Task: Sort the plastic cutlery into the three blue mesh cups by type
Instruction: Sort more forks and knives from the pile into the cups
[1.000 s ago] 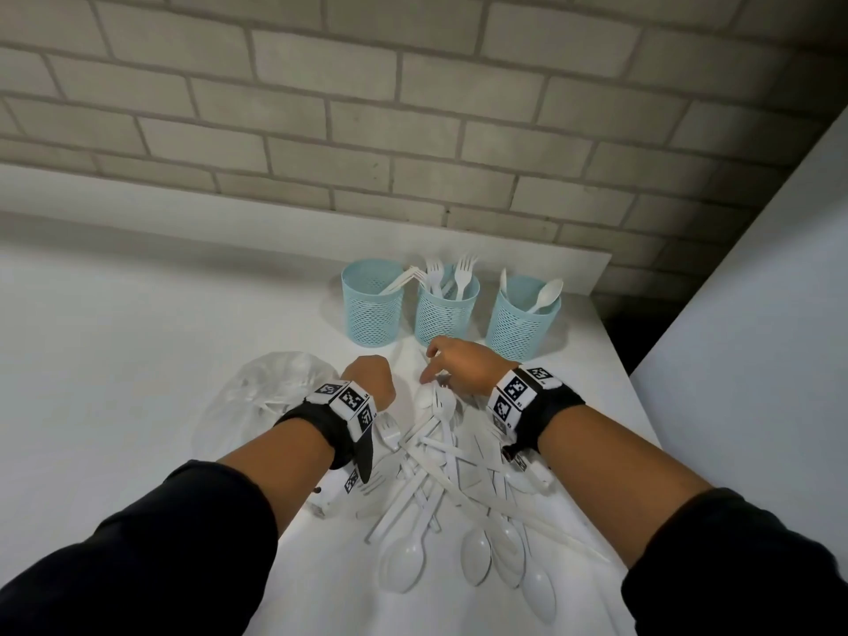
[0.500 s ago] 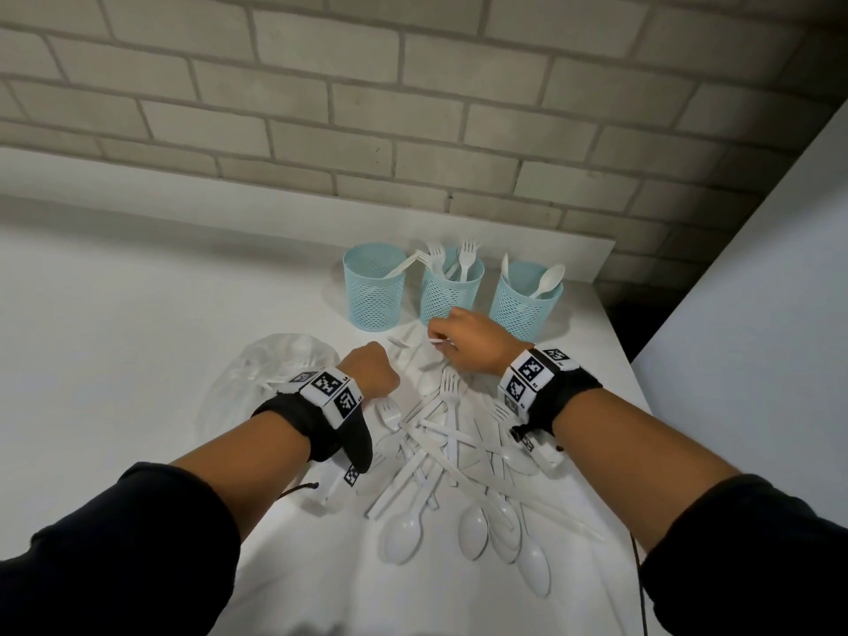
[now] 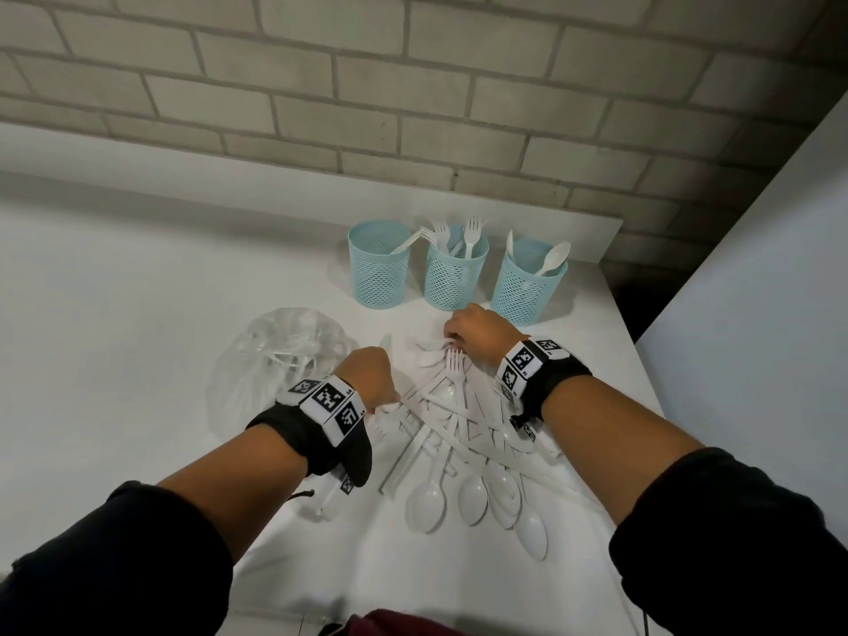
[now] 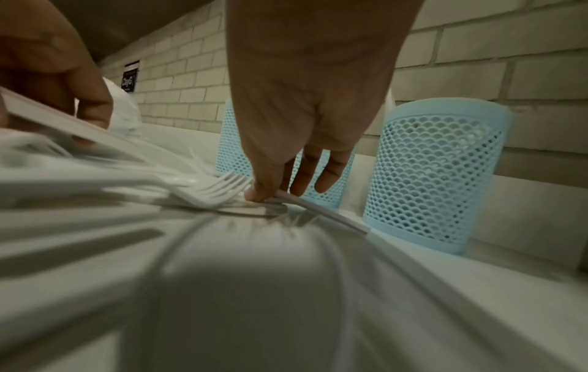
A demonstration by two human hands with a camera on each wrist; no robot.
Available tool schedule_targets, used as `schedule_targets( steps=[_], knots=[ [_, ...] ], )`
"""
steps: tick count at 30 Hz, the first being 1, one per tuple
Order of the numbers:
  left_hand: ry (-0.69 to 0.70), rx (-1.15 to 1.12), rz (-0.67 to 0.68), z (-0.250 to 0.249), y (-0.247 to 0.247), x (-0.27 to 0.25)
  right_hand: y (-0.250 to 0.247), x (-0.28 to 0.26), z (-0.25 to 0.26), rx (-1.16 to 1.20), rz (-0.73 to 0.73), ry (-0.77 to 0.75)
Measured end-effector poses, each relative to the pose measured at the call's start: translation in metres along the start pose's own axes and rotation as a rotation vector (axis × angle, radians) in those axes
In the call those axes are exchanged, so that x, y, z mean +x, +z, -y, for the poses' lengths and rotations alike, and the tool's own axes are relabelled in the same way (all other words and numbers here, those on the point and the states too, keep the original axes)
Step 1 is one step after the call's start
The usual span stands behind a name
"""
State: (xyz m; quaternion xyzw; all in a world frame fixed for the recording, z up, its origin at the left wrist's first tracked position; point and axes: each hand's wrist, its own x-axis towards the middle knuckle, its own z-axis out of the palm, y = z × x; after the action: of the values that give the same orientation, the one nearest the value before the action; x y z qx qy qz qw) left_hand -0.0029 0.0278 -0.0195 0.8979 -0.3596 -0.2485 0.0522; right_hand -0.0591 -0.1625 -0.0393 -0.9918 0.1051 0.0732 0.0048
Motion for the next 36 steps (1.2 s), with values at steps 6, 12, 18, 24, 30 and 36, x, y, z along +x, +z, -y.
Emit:
schedule_targets(
  steps=[6,12,18,24,30,36],
  knots=[
    [-0.039,0.039,0.005,0.006,0.002,-0.002,-0.002,-0.005,0.004,0.016,0.035,0.036],
    [-0.058,-0.062,0.019,0.015,0.006,0.002,-0.015,-0.016,0.002,0.28,0.019,0.122],
    [-0.064,0.014,-0.07,0.013,0.006,0.005,-0.021,-0.038,-0.008,0.412,0.056,0.257],
    [-0.063,-0.036,-0.169,0.002,0.009,0.005,-0.021,-0.059,0.0,0.523,0.129,0.41],
    [-0.106,0.079,-0.107,0.001,0.01,0.009,-0.012,-0.066,0.031,0.444,0.163,0.434],
    [-0.15,-0.113,-0.108,0.001,0.019,0.017,-0.006,-0.053,0.043,0.693,0.103,0.556]
  ],
)
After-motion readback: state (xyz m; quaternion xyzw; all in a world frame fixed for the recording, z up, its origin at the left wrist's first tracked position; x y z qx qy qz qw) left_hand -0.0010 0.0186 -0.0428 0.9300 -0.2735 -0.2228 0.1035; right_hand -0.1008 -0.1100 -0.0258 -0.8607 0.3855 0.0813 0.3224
